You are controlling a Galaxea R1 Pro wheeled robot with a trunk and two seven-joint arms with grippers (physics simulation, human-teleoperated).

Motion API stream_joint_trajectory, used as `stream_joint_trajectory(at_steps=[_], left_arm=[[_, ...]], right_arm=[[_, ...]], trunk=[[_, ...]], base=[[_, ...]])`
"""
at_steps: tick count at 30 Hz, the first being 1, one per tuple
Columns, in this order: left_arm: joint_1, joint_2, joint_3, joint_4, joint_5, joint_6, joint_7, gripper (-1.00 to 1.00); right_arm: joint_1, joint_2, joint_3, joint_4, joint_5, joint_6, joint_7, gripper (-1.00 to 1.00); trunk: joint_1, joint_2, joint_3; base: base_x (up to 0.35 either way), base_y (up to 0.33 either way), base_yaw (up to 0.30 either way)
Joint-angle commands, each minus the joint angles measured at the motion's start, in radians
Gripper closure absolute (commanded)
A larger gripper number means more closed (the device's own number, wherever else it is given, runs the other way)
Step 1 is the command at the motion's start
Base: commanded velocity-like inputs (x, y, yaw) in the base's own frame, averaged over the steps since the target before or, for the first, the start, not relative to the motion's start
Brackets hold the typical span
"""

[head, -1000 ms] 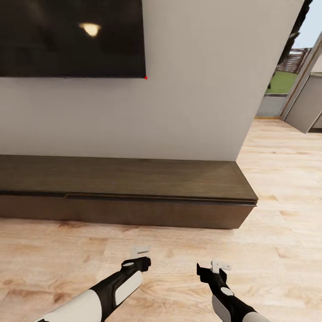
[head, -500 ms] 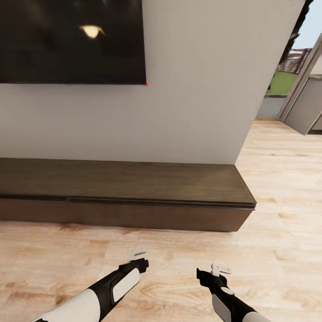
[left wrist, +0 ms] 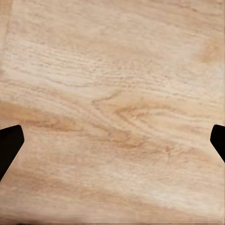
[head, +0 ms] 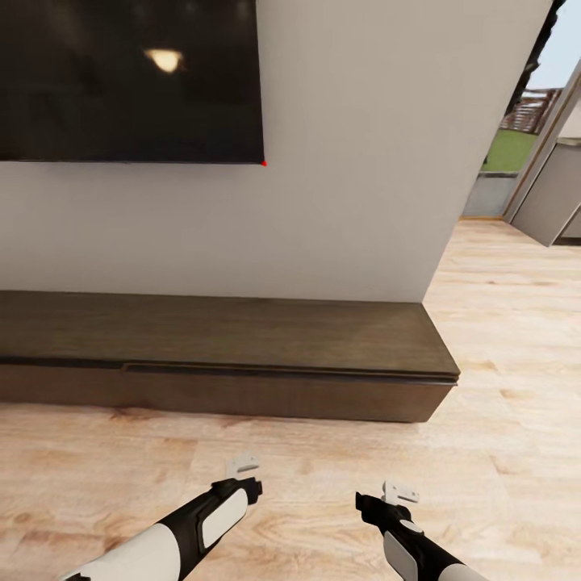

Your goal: Place each of the two pumpkins and all three candles from the living room inside a cabinet in the living room (use any cabinet), then make sure every cabinet is closed, and position the cauldron so it is next to a table in the living room.

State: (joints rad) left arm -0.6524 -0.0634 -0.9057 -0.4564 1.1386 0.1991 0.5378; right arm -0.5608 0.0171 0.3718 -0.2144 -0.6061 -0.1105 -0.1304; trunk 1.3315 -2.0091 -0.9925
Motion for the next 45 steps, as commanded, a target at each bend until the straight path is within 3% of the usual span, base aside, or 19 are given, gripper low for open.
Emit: stream_joint_trajectory(at_steps=[1,9,13,17,45], left_arm=[[-0.001,-0.003,-0.007,0.0,0.003,0.004,0.008,-1.0],[0.0,-0.003,-0.01,0.007,0.005,0.039,0.008,-1.0],[0.001,-0.007,-0.012,0.108,0.003,0.041,0.003,-1.0],[0.001,-0.009,-0.009,0.151,0.003,0.04,0.0,-1.0],[0.001,-0.006,-0.01,0.165,0.003,0.037,-0.035,-1.0]], right_arm=[[-0.001,0.0,0.009,0.0,-0.01,-0.003,-0.005,-1.0],[-0.001,0.001,0.013,0.0,-0.008,0.009,-0.003,-1.0],[-0.001,0.001,0.013,0.002,-0.009,0.006,-0.001,-1.0],[-0.001,0.001,0.012,0.003,-0.012,0.009,-0.005,-1.0],[-0.001,0.001,0.012,0.031,-0.014,0.011,-0.005,-1.0]], trunk=[[-0.004,0.007,0.002],[-0.035,0.063,0.028],[-0.05,0.091,0.04],[-0.065,0.119,0.053],[-0.173,0.315,0.14]], base=[[0.0,0.0,0.0],[0.0,0.0,0.0],[0.0,0.0,0.0],[0.0,0.0,0.0],[0.0,0.0,0.0]])
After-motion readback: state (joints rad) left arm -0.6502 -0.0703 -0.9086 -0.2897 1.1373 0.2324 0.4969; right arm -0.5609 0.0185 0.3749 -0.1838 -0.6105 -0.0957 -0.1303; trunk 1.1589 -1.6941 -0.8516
